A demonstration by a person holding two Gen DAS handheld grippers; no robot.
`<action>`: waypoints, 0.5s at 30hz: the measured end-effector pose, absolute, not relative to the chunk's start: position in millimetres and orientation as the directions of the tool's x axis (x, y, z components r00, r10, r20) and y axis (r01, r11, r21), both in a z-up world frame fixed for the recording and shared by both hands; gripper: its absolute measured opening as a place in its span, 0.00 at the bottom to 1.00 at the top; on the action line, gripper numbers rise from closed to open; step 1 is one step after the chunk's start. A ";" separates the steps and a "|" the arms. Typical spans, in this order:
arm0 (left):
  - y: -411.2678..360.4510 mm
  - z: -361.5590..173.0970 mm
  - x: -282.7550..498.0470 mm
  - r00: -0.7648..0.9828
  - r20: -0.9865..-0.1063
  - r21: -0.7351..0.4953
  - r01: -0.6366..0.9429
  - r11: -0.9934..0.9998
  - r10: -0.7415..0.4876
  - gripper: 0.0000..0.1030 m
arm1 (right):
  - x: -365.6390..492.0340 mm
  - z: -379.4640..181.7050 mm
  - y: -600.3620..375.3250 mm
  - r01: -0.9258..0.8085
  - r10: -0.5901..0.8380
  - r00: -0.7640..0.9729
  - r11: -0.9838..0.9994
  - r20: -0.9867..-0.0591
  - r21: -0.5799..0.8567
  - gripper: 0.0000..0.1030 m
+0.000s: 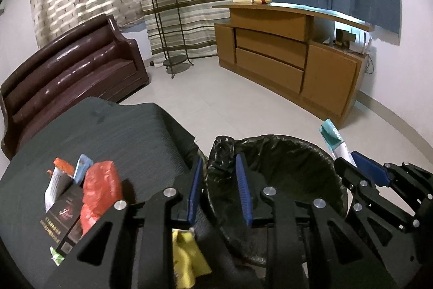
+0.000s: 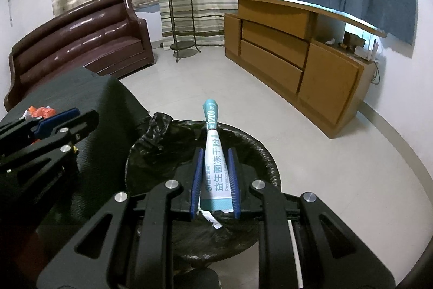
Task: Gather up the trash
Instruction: 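Open the right tool to drop the blue-white toothpaste tube into the bin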
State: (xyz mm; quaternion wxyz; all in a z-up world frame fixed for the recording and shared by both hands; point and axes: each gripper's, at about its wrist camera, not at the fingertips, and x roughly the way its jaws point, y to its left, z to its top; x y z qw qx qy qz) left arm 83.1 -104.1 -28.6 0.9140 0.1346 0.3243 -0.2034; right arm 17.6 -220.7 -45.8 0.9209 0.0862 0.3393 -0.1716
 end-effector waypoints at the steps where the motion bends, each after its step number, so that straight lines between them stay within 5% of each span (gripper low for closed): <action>1: -105.2 -29.8 83.0 0.707 -0.648 0.117 0.461 0.880 -0.284 0.26 | 18.1 -46.4 -223.2 0.377 -0.257 0.710 0.925 -0.655 0.045 0.18; 15: -119.1 -35.7 91.8 0.697 -0.671 0.135 0.448 0.884 -0.251 0.26 | 22.1 -50.0 -233.9 0.392 -0.256 0.702 0.918 -0.664 0.061 0.18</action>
